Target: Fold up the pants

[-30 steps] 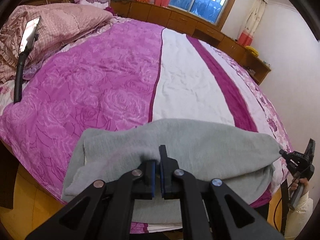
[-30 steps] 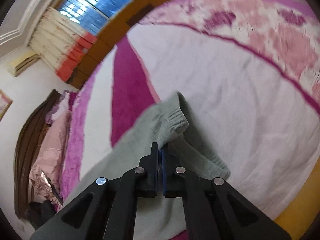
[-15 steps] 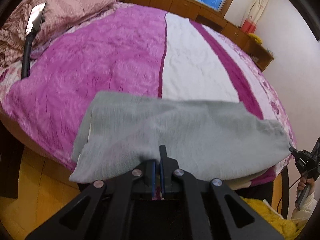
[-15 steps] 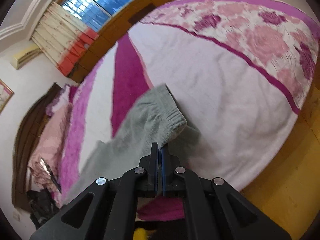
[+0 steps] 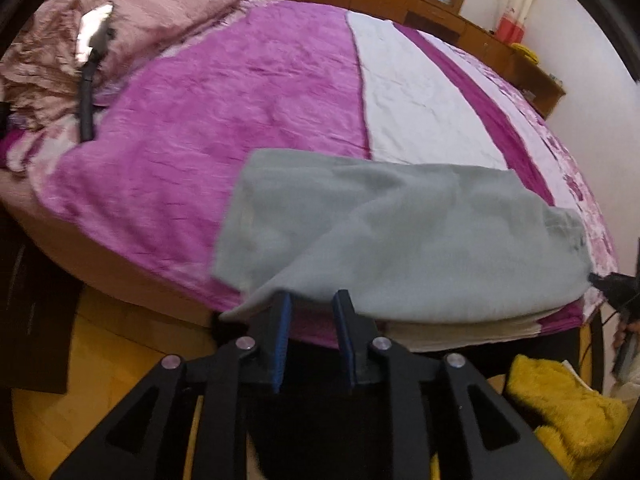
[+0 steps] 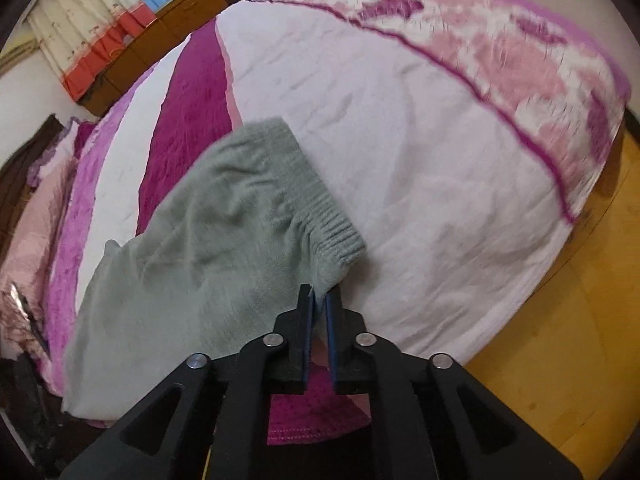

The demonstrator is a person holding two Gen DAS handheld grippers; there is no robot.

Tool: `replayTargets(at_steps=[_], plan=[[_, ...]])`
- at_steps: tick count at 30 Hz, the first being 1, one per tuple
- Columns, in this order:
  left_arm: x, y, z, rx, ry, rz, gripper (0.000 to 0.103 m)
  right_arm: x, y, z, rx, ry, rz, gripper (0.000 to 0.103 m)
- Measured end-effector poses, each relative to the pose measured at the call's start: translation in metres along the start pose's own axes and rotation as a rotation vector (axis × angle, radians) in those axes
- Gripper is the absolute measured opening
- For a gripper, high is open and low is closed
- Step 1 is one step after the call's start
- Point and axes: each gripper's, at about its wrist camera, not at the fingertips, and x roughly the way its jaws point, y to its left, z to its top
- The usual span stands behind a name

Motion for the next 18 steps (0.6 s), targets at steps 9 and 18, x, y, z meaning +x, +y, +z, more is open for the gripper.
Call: replayTargets(at_steps=[9,18], plan=[[-0.005,0.020,0.027,-0.016,-0.081,0.047,0.028,-0.048,0.050,0.005,-0.199,-0.138,-0.030,0.020],[0.057,0.010,0.064,0.015,-0.043,0.037,0.032,0.016,0.090,-0.021,-0.293,0.000,-0.005,0.020]])
